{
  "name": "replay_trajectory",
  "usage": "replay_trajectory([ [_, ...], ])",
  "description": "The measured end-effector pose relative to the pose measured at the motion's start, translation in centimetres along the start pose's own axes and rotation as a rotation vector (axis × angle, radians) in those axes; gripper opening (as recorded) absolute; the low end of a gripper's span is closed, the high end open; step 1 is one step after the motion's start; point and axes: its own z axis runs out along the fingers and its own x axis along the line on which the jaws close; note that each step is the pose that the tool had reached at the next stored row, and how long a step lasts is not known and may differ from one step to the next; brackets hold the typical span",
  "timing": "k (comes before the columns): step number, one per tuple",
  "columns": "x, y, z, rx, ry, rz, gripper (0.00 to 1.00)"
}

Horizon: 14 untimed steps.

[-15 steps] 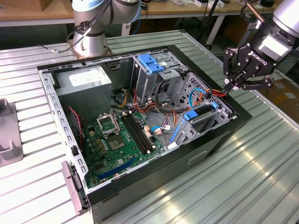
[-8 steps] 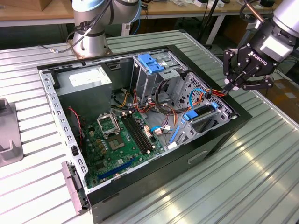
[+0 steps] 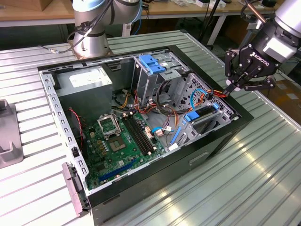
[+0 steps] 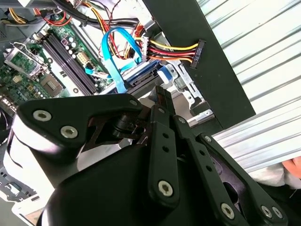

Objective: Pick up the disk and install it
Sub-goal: 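Insert the first disk wire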

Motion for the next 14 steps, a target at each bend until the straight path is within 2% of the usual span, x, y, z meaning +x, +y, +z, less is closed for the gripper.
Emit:
replay_trajectory([
  [14,0.0,0.0,0.0,-0.0086,0.003,-0.062,0.1],
])
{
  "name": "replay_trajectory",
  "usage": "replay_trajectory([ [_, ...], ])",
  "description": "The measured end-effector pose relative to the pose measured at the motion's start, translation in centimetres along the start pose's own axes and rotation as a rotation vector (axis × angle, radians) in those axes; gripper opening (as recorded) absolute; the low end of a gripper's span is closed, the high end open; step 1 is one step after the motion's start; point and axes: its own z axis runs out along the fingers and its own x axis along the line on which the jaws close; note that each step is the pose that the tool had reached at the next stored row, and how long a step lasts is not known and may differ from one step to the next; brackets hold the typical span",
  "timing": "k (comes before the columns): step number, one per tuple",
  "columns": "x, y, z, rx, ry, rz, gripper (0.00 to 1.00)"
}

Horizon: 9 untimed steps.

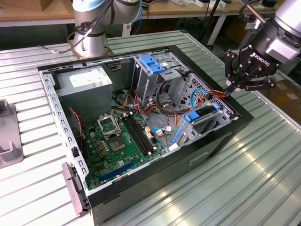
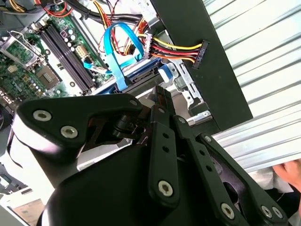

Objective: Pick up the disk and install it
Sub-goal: 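Insert the first disk wire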

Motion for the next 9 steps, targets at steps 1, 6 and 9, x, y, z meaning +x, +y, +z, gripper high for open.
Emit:
replay_trajectory([
  [1,0.0,0.0,0.0,-0.0005,0.0002,-0.004,0.1],
  [6,0.0,0.0,0.0,-0.0034,0.0012,-0.024,0.1],
  [9,0.0,0.0,0.0,-0.0051,0.0018,-0.037,0.1],
])
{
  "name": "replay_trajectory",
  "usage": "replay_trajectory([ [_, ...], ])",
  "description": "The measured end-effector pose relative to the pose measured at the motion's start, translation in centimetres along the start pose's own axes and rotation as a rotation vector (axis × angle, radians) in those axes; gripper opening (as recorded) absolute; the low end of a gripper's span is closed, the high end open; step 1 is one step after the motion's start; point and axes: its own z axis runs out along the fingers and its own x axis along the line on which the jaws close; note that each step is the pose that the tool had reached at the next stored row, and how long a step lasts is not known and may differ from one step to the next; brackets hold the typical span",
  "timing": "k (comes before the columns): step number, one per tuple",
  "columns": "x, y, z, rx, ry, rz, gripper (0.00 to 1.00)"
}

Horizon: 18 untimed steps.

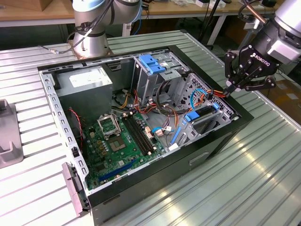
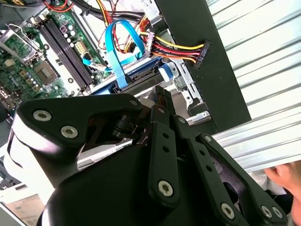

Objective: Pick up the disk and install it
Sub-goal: 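Insert the first disk wire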

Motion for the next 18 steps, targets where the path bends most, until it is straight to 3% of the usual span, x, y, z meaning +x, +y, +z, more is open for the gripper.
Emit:
replay_trajectory([
  [14,0.0,-0.01,0.0,-0.0136,0.0047,-0.099,0.1],
  [18,0.0,-0.01,0.0,-0.0142,0.0054,-0.099,0.1],
])
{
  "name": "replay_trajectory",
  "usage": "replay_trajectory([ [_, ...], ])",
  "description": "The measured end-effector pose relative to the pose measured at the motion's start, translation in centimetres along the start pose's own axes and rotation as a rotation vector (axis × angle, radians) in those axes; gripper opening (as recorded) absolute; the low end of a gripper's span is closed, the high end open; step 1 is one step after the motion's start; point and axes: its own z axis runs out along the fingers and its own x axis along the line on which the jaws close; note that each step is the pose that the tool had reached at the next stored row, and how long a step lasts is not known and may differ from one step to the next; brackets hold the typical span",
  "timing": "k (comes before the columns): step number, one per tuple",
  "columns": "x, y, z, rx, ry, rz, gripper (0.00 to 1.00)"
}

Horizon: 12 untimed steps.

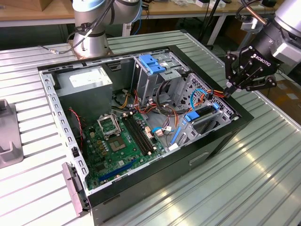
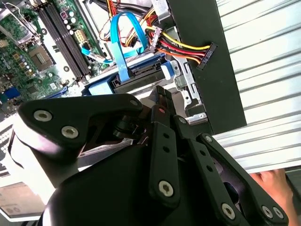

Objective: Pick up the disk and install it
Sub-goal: 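Insert the first disk wire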

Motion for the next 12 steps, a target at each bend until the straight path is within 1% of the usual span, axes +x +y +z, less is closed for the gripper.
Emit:
replay_trajectory([
  [1,0.0,0.0,0.0,-0.0011,0.0019,0.0,0.1],
  [2,0.0,0.0,0.01,0.0057,0.0108,0.0,0.1],
  [3,-0.01,0.02,0.05,0.0216,0.0261,-0.002,0.1],
  [4,-0.01,0.03,0.06,0.0322,0.037,-0.003,0.1],
  [5,-0.02,0.04,0.08,0.0416,0.0457,-0.003,0.1],
  [6,-0.02,0.05,0.11,0.0532,0.0557,-0.004,0.1],
  [8,-0.02,0.05,0.15,0.069,0.0695,-0.006,0.1],
  [9,-0.02,0.06,0.16,0.075,0.0744,-0.006,0.1],
  [10,-0.01,0.06,0.16,0.0769,0.0759,-0.007,0.1],
  [12,-0.02,0.06,0.15,0.077,0.0763,-0.007,0.1],
])
